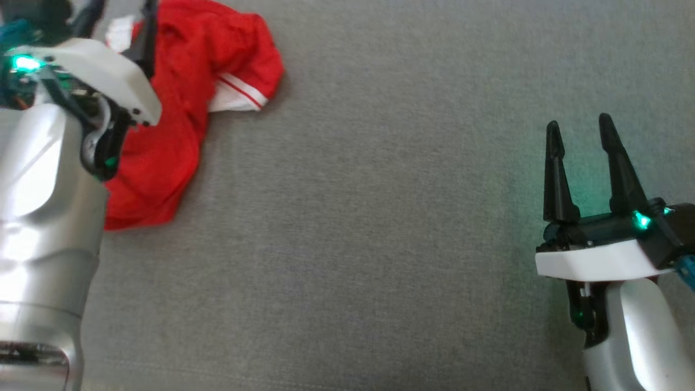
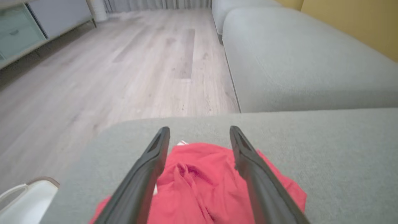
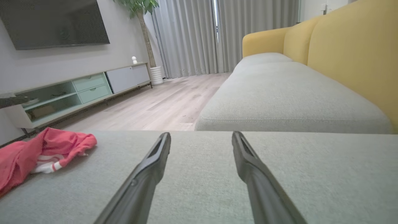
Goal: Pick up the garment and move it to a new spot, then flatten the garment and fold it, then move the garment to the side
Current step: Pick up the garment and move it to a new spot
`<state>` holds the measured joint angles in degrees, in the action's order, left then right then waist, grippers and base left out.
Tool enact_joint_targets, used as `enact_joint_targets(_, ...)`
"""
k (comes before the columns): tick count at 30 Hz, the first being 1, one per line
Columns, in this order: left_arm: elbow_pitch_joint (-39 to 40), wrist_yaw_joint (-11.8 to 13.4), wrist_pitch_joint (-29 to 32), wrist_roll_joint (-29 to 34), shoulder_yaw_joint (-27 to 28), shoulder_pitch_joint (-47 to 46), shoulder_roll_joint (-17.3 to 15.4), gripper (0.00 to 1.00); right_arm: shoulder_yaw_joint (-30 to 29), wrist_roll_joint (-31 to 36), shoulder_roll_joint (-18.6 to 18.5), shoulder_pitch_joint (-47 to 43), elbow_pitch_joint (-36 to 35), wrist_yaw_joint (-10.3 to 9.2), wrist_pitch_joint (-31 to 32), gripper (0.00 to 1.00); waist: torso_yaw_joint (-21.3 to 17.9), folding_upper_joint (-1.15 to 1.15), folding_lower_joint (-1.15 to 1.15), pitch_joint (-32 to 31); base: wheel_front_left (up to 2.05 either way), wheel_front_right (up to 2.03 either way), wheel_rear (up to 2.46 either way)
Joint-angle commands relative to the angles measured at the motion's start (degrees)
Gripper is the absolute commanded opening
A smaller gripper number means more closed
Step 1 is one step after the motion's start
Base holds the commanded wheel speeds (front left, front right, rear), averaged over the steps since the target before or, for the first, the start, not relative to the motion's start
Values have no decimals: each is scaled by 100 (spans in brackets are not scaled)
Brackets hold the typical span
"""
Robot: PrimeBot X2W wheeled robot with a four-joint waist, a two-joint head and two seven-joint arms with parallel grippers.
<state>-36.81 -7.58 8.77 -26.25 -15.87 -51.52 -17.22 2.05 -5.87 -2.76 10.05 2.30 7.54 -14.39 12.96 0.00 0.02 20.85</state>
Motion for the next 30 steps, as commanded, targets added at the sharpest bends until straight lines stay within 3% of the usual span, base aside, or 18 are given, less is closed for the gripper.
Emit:
enact_joint_targets(1, -102, 10, 202, -127, -86, -375, -388, 100, 130, 74, -11, 129, -239, -5, -61, 100, -208, 0, -2, 277, 0, 0, 0)
enact_joint_targets(14, -1595, 9, 1217, -822, -969, -955, -390, 100, 211, 53, -11, 258, -346, -5, -61, 100, -475, 0, -2, 604, 0, 0, 0)
enact_joint_targets(16, -1636, 9, 1232, -907, -992, -951, -393, 95, 206, 49, -11, 259, -347, -5, -61, 100, -488, 0, -2, 599, 0, 0, 0)
enact_joint_targets(17, -1676, 9, 1224, -979, -1007, -953, -400, 48, 202, 46, -11, 262, -347, -5, -61, 100, -497, 0, -2, 590, 0, 0, 0)
enact_joint_targets(19, -1674, 9, 1087, -1071, -1058, -972, -411, 0, 206, 53, -11, 263, -345, -5, -61, 100, -508, 0, -2, 550, 0, 0, 0)
enact_joint_targets(23, -1554, 9, 518, -1252, -1089, -1056, -454, 0, 208, 56, -11, 246, -298, -5, -61, 100, -523, 0, -2, 392, 0, 0, 0)
enact_joint_targets(30, -870, 9, -1013, -1663, -1138, -1009, -653, 0, 357, -90, -11, 179, -171, -5, -61, 100, -706, 0, -2, -153, 0, 0, 0)
